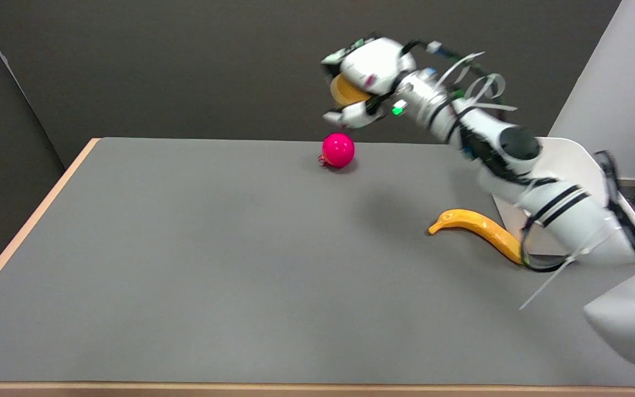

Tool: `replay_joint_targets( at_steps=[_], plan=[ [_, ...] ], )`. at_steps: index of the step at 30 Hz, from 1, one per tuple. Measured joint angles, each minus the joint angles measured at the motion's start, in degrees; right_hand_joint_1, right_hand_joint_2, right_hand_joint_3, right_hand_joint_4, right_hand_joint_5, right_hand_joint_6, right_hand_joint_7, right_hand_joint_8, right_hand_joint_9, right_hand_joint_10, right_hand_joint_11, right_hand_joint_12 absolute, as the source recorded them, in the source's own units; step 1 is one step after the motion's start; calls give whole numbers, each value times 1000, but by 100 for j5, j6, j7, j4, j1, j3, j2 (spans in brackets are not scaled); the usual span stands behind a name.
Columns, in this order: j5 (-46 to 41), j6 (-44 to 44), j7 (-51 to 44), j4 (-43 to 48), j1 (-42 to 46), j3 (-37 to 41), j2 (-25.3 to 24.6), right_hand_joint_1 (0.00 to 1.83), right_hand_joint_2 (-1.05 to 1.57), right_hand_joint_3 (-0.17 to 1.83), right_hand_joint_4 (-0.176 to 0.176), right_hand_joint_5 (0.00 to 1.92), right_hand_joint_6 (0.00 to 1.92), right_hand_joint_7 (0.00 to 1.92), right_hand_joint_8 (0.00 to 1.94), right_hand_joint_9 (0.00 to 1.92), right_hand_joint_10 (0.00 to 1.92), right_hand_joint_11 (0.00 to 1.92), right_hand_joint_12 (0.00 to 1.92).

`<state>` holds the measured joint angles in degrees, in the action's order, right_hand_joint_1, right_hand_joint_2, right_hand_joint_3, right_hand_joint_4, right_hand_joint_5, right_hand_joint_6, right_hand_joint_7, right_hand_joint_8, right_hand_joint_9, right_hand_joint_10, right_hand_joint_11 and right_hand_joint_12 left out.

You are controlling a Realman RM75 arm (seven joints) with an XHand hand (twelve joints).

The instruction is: Place the yellow cup in the white box.

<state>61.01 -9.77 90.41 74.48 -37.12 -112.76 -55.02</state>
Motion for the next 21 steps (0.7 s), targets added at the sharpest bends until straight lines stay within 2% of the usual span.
replay_joint_targets(
  at_steps=[10,21],
  plan=[
    [-2,628,175,-95,273,762,929,814,1095,730,-28,520,1921,677,1941,1068,1921,423,1921],
    [-11,972,344,-411,1354,2330,1469,815,1091,737,-27,522,1921,684,1941,1068,1921,434,1921]
  ],
)
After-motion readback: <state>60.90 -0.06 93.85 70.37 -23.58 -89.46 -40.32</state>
